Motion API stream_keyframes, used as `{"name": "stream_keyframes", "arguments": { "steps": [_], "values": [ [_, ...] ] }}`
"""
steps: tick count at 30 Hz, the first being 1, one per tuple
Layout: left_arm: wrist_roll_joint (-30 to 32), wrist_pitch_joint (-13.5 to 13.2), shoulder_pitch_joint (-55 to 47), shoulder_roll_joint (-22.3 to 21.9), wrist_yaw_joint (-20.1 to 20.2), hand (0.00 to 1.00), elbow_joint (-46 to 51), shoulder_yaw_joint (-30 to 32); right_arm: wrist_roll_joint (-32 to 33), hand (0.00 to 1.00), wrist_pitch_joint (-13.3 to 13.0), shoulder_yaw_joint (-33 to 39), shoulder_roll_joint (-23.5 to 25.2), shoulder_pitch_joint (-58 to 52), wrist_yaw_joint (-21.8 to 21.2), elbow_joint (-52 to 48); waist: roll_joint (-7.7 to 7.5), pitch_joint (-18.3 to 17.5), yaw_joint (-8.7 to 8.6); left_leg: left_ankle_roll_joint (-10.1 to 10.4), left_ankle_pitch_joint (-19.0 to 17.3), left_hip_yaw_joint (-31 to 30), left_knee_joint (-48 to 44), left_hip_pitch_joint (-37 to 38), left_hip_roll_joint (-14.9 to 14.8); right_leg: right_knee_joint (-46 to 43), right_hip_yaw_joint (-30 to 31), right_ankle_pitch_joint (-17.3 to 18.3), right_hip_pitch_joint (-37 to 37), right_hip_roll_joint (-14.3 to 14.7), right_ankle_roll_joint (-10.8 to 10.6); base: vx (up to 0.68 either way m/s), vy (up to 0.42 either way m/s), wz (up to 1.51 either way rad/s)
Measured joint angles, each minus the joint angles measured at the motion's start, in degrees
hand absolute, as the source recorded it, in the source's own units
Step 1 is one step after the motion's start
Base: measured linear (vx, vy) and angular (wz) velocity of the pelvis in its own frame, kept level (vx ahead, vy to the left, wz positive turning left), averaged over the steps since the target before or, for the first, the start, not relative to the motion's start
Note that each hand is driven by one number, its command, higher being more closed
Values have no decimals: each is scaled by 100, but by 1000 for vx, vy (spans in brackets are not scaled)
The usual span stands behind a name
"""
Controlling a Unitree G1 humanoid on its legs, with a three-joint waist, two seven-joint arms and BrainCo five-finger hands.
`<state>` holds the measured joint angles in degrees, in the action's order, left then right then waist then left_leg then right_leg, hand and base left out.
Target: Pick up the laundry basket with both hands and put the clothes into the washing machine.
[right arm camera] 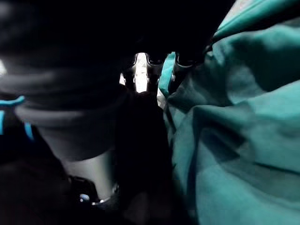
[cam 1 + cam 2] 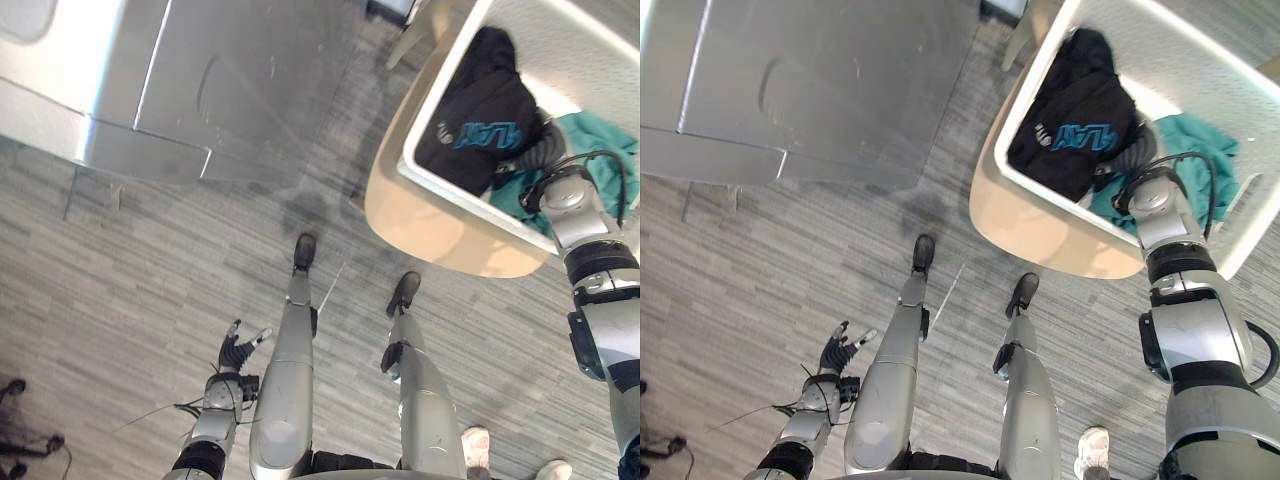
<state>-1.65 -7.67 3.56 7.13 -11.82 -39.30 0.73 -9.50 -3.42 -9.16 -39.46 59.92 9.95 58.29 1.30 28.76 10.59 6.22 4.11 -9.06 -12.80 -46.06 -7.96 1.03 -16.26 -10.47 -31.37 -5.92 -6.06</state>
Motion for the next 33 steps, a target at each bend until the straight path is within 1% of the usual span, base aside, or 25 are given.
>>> {"name": "stream_keyframes", "arguments": {
  "steps": [2, 4, 5, 6, 8, 9, 12, 13, 15, 16, 18, 19, 21, 24, 25, 29, 31, 33],
  "values": [
    [2, 0, 1, -64, -82, 0, 307, 55, -8, 0, 2, 164, -162, -7, 69, -154, 4, 2, 38, 0, -7, -53, -136, -282, -2, -74, -142, 11, -181, 6, -1, -21, 55, 14],
    [-1, -6, 4, -250, -140, 0, 672, 230, 9, 0, 62, 419, -322, -93, 341, -436, 4, 2, 119, 16, -22, -133, -280, -609, 14, -241, -372, 152, -421, -23, 36, -18, 65, 15],
    [1, -6, 3, -259, -174, 0, 711, 231, 13, 0, 101, 489, -331, -106, 401, -499, 4, 2, 133, 19, -24, -151, -325, -683, 9, -299, -418, 190, -470, -21, 54, 16, 54, 22],
    [-1, -5, 3, -292, -225, 0, 757, 289, 44, 0, 198, 551, -335, -206, 511, -762, 2, 3, 129, 17, -24, -184, -377, -803, -9, -448, -546, 317, -560, -29, 65, 32, 26, 16],
    [0, 1, 3, -363, -254, 0, 760, 391, 34, 0, 231, 591, -316, -257, 575, -908, 0, 5, 142, -2, -7, -196, -396, -842, -21, -541, -586, 376, -602, -34, 84, 45, 15, 11],
    [0, -1, 0, -395, -343, 0, 762, 407, 12, 0, 240, 607, -272, -305, 664, -1037, -7, 8, 154, 20, 9, -200, -402, -849, -27, -600, -612, 423, -612, -40, 81, 72, 14, 9],
    [0, -4, -3, -417, -465, 0, 763, 446, -214, 0, 271, 617, -130, -312, 795, -1097, -28, 11, 136, 20, 14, -217, -411, -849, -43, -738, -739, 523, -610, -58, 77, 83, 15, 11],
    [-1, -4, -3, -417, -486, 0, 767, 446, -232, 100, 272, 638, -93, -322, 853, -1096, -32, 13, 138, 21, 15, -219, -413, -848, -52, -788, -813, 541, -610, -64, 77, 103, 20, 10],
    [-4, -2, -3, -417, -500, 0, 769, 446, -232, 100, 272, 660, -57, -348, 874, -1095, -39, 10, 137, 26, 20, -227, -412, -844, -59, -826, -907, 561, -601, -71, 83, 82, 18, 9],
    [-7, -1, -3, -417, -514, 0, 772, 444, -236, 100, 272, 667, -21, -386, 883, -1084, -40, 9, 125, 30, 24, -232, -410, -821, -55, -914, -948, 633, -598, -94, 70, 81, 23, 15],
    [-11, -1, -3, -422, -568, 0, 775, 443, -249, 100, 274, 744, 33, -433, 900, -1044, -40, 9, 112, 60, 65, -222, -397, -766, -70, -1038, -1035, 697, -562, -113, 95, 87, 24, 18],
    [-17, 0, -2, -422, -587, 0, 772, 442, -259, 100, 283, 777, 94, -470, 903, -1002, -44, 6, 111, 61, 74, -213, -355, -672, -88, -1099, -1065, 782, -476, -113, 138, 74, 12, 17],
    [-23, -1, -2, -423, -589, 0, 770, 436, -285, 100, 281, 776, 171, -536, 900, -942, -88, -18, 125, 92, 95, -210, -286, -546, -99, -1168, -1081, 879, -410, -126, 155, 60, -9, 15],
    [-47, -2, -2, -425, -592, 0, 765, 431, -300, 100, 280, 699, 377, -615, 854, -901, -110, -52, 103, 135, 231, -240, 18, -276, -122, -1267, -1183, 992, -271, -146, 208, 40, -25, 17],
    [-48, -1, -2, -428, -596, 0, 761, 429, -303, 100, 281, 698, 463, -677, 854, -900, -141, -83, 98, 140, 282, -235, 114, -208, -125, -1329, -1196, 1042, -266, -169, 219, 44, -31, 15],
    [-48, -3, 12, -456, -607, 0, 672, 431, -361, 100, 294, 694, 614, -796, 848, -900, -160, -94, 57, 135, 345, -176, 225, 33, -115, -1381, -1208, 1056, -88, -216, 212, 37, -9, 8],
    [-48, -4, 21, -453, -610, 0, 594, 431, -362, 100, 344, 696, 666, -811, 851, -900, -166, -103, 16, 135, 346, -165, 238, 154, -111, -1379, -1212, 1056, 32, -222, 212, 19, -4, 5],
    [-48, -4, 25, -453, -611, 0, 494, 418, -362, 100, 368, 704, 719, -836, 852, -900, -210, -213, -17, 130, 394, -146, 315, 227, -112, -1374, -1201, 1056, 60, -227, 212, 5, -5, 2]
  ]
}}
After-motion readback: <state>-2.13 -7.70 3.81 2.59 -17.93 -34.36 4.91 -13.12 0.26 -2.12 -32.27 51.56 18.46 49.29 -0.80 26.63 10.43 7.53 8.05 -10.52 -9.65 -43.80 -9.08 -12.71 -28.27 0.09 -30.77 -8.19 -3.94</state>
